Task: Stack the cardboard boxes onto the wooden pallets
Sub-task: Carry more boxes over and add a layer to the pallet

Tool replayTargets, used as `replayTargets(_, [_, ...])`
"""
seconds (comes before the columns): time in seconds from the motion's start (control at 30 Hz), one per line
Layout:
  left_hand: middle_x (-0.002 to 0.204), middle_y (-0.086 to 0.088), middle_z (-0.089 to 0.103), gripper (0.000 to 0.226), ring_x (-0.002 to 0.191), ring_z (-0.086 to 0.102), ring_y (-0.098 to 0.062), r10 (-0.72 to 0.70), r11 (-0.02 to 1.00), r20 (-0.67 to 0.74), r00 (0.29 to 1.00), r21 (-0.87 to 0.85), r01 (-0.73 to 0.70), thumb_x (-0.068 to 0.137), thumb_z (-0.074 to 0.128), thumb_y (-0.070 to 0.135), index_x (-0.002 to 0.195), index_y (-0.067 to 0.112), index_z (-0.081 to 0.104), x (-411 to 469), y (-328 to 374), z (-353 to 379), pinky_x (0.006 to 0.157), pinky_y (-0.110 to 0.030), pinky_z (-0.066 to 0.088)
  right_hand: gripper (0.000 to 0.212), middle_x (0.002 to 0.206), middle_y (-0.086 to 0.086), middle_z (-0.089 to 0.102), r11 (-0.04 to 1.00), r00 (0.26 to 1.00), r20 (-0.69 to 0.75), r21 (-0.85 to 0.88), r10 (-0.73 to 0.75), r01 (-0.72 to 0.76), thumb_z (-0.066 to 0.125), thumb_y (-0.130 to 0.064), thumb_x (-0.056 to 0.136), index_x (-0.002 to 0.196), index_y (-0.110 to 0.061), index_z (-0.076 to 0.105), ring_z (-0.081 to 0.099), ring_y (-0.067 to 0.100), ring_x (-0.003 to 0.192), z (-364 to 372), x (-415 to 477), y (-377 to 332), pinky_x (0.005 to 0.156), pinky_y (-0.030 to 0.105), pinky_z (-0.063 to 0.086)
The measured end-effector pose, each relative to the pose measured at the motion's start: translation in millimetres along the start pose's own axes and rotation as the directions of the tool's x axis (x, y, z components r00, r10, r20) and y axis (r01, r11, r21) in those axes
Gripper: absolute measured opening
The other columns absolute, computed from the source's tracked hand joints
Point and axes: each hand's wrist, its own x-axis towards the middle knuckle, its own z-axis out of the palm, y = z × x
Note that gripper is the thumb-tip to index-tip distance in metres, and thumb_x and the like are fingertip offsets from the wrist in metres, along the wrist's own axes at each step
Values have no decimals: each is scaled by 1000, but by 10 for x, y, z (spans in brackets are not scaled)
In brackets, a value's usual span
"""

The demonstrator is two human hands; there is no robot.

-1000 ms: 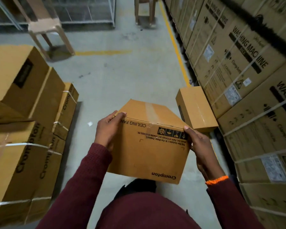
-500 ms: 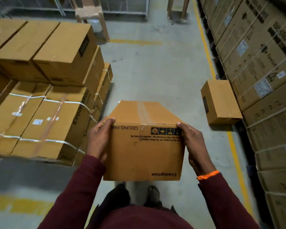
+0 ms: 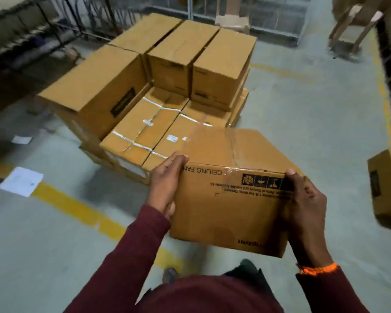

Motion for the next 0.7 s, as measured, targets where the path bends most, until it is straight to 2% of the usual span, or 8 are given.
replayTargets(0.07, [124,-9,72,37,90,69,-14,13,1000,-7,1000,-23,-14,93,68,18,129,9,68,66,270,-424,68,-23,57,35,82,-7,72,999,999,18,32,-39,38,58,-45,99,104,-15,75,64,-2,71,385,-232,-188,63,25,47])
replayTargets(0.17, [105,4,78,28,91,71,-6,95,995,-12,995,-8,-95,96,64,14,122,21,72,314,612,-976,75,-21,58,38,85,-10,70,996,996,55,72,-64,60,59,-43,99,112,-11,73,58,-11,66,992,-358,-405,65,28,42])
replayTargets(0.27, [121,4,74,25,110,69,-7,167,986,-88,982,5,-167,95,62,11,113,21,76,705,806,-1361,93,-25,54,27,76,-14,66,994,992,88,63,-89,84,59,-42,100,96,-18,72,57,-1,70,1623,-298,-533,66,30,40])
replayTargets(0.33, [120,4,74,28,115,67,-11,177,983,-148,973,-17,-181,94,63,12,119,20,75,949,911,-1553,101,-31,52,29,75,-11,65,994,988,112,40,-107,103,58,-47,99,84,-24,68,56,8,74,2026,-173,-625,67,34,40])
replayTargets(0.4, [120,3,75,31,116,67,-13,186,981,-181,966,-24,-194,95,63,14,125,18,72,1201,1058,-1716,106,-35,50,37,79,-5,69,993,986,117,41,-118,114,57,-52,97,81,-21,69,57,12,77,2431,4,-695,71,38,41])
replayTargets(0.53, [118,1,75,36,112,70,-15,205,978,-162,965,-8,-209,97,62,16,133,21,67,1958,1461,-2013,94,-30,56,36,77,-3,68,993,990,101,77,-98,90,56,-44,99,75,-21,70,56,9,75,3294,277,-905,70,38,41])
replayTargets(0.6, [123,-2,73,41,113,69,-18,207,978,-124,970,20,-207,94,64,21,135,23,65,2360,1678,-2133,92,-33,58,36,76,-3,67,992,992,94,98,-83,73,52,-38,103,75,-22,68,56,9,74,3683,401,-1019,67,37,41])
replayTargets(0.7, [127,-5,71,51,109,69,-16,211,974,-70,975,105,-203,92,63,25,143,24,58,2975,2023,-2265,88,-32,59,33,88,-1,72,987,995,84,154,-62,48,47,-35,105,90,-24,74,62,11,81,4204,552,-1148,68,35,46])
